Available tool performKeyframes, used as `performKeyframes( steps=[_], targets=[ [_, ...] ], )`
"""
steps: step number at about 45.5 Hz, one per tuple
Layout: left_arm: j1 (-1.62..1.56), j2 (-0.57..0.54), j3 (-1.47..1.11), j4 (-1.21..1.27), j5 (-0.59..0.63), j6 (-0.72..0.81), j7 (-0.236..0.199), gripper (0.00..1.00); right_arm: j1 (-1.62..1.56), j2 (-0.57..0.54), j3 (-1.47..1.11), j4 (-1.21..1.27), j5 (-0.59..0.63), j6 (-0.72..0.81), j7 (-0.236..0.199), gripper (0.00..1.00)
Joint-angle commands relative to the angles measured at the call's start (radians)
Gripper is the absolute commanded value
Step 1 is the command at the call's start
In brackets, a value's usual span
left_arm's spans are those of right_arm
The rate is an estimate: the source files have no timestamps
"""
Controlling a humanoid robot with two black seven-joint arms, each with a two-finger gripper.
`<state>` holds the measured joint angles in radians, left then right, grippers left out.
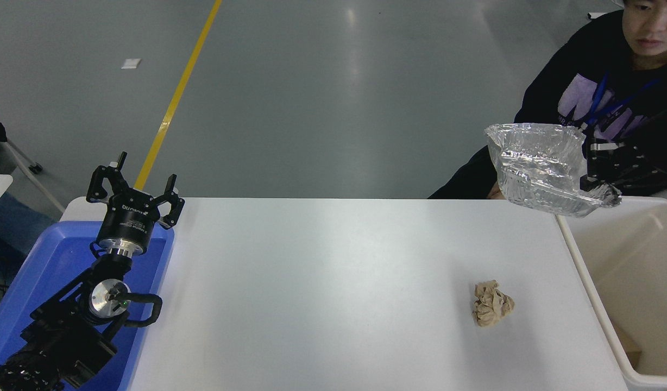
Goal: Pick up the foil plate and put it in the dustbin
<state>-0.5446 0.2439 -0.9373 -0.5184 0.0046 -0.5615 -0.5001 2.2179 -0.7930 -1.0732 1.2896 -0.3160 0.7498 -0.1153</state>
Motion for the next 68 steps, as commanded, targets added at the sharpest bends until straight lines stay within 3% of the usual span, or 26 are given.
performKeyframes(
  steps=[1,22,37,53,68],
  targets=[
    [0.000,0.000,0.000,0.000,0.000,0.000,0.000,0.98,0.102,-0.003,-0.048,0.013,0.028,0.036,-0.001,0.00],
    [0.000,0.000,0.000,0.000,0.000,0.000,0.000,0.98,0.111,-0.015,-0.154,0.000,0.025,0.036,-0.004,0.00],
    [0.002,0.002,-0.002,0.000,0.000,0.000,0.000,0.98,0.125,-0.242,-0.223,-0.107,-0.072,0.036,-0.010,0.00],
    [0.002,0.002,-0.003,0.001,0.000,0.000,0.000,0.98,-0.032,-0.373,-0.214,-0.185,-0.115,0.036,-0.009,0.00],
    [0.002,0.002,-0.003,0.000,0.000,0.000,-0.002,0.98,-0.470,-0.362,-0.085,-0.187,-0.092,-0.538,-0.007,0.00]
  ],
)
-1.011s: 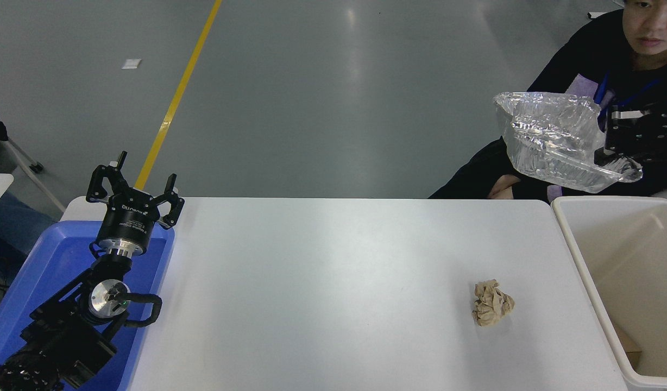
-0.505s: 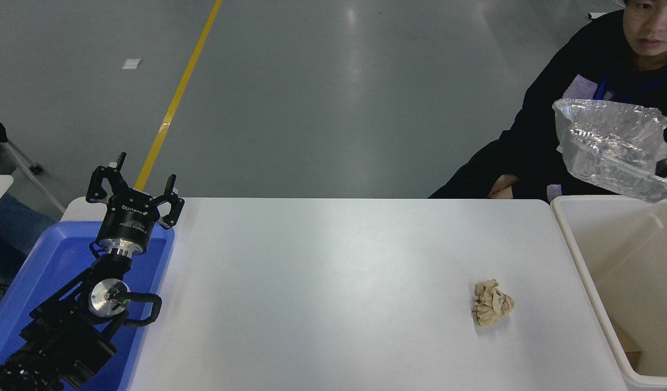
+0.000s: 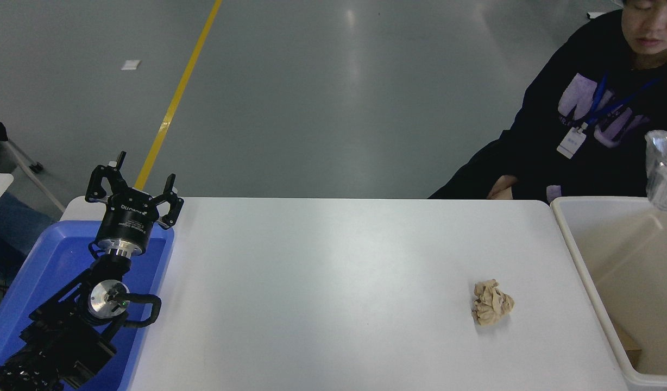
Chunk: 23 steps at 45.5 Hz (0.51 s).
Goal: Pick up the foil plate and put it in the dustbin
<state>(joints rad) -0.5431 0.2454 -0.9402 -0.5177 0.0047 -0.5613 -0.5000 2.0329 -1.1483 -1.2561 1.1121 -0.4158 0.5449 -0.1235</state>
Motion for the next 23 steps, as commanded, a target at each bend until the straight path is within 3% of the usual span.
performKeyframes(
  steps=[1,12,19,23],
  targets=[
    [0.000,0.000,0.000,0.001,0.000,0.000,-0.002,0.98,-0.325,-0.005,0.122,-0.009,0.011,-0.368,0.001,0.00],
    [-0.002,-0.002,0.000,-0.001,0.000,0.000,-0.002,0.98,-0.842,0.169,0.455,-0.179,0.144,-0.612,0.001,0.00],
    [-0.002,-0.002,0.000,-0.001,0.000,0.000,0.000,0.98,-1.153,0.373,0.677,-0.489,0.184,-0.631,0.001,0.00],
    [-0.002,-0.002,0.000,-0.001,0.000,0.000,0.000,0.98,-1.221,0.436,0.731,-0.601,0.184,-0.631,0.001,0.00]
  ],
)
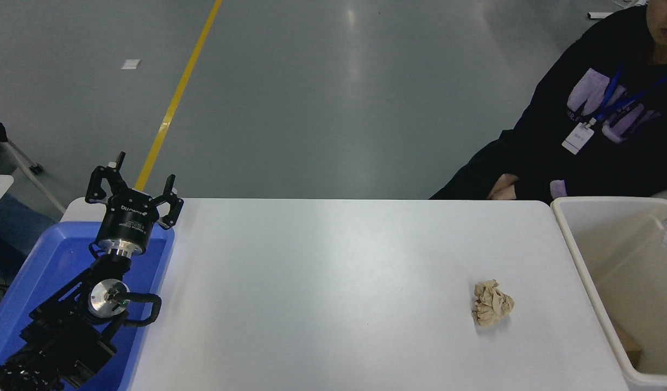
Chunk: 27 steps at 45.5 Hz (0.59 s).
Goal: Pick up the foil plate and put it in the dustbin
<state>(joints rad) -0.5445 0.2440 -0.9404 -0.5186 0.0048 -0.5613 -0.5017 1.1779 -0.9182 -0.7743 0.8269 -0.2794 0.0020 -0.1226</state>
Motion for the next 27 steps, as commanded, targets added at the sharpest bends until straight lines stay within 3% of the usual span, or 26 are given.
performKeyframes(
  steps=[1,15,27],
  targets=[
    [0.000,0.000,0.000,0.000,0.000,0.000,0.000,0.98,-0.376,0.222,0.253,-0.343,0.048,-0.089,0.000,0.00],
    [-0.002,0.000,0.000,0.000,0.000,0.000,0.002,0.98,-0.512,0.456,0.257,-0.719,0.051,-0.089,0.000,0.00],
    [-0.002,0.000,0.000,0.000,0.000,0.000,0.002,0.98,-0.534,0.481,0.256,-0.766,0.068,-0.089,-0.002,0.00]
  ],
)
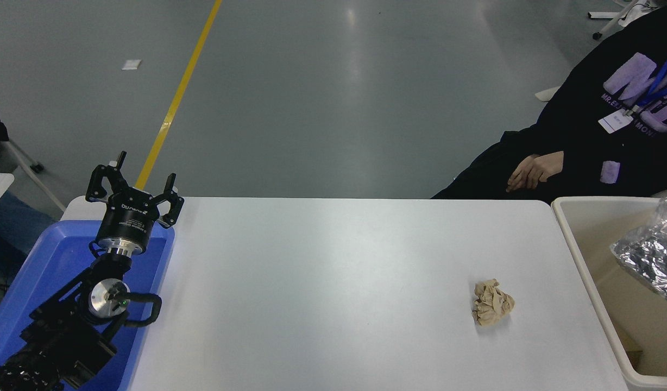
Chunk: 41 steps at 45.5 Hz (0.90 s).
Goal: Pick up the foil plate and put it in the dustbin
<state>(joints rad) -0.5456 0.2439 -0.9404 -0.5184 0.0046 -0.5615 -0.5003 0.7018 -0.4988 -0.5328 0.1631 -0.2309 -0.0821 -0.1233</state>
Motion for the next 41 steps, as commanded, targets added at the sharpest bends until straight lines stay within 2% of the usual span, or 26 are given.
performKeyframes(
  steps=[1,27,30,34,39,41],
  targets=[
    [-0.001,0.000,0.000,0.000,0.000,0.000,0.000,0.98,-0.059,0.062,0.013,-0.102,0.025,-0.005,-0.001,0.00],
    [-0.001,0.000,0.000,0.000,0.000,0.000,0.000,0.98,-0.062,0.062,0.014,-0.102,0.033,-0.012,-0.001,0.00],
    [-0.001,0.000,0.000,0.000,0.000,0.000,0.000,0.98,-0.062,0.060,0.014,-0.103,0.033,-0.022,-0.001,0.12],
    [-0.001,0.000,0.000,0.000,0.002,0.000,0.000,0.98,-0.062,0.057,0.014,-0.102,0.033,-0.062,0.001,0.33],
    [-0.001,0.000,0.000,0.000,0.000,0.000,0.000,0.98,-0.067,0.055,0.014,-0.097,0.033,-0.123,0.001,0.53],
    [-0.001,0.000,0.000,0.000,0.000,0.000,0.000,0.98,-0.065,0.054,0.014,-0.094,0.033,-0.139,0.002,0.64]
  ],
)
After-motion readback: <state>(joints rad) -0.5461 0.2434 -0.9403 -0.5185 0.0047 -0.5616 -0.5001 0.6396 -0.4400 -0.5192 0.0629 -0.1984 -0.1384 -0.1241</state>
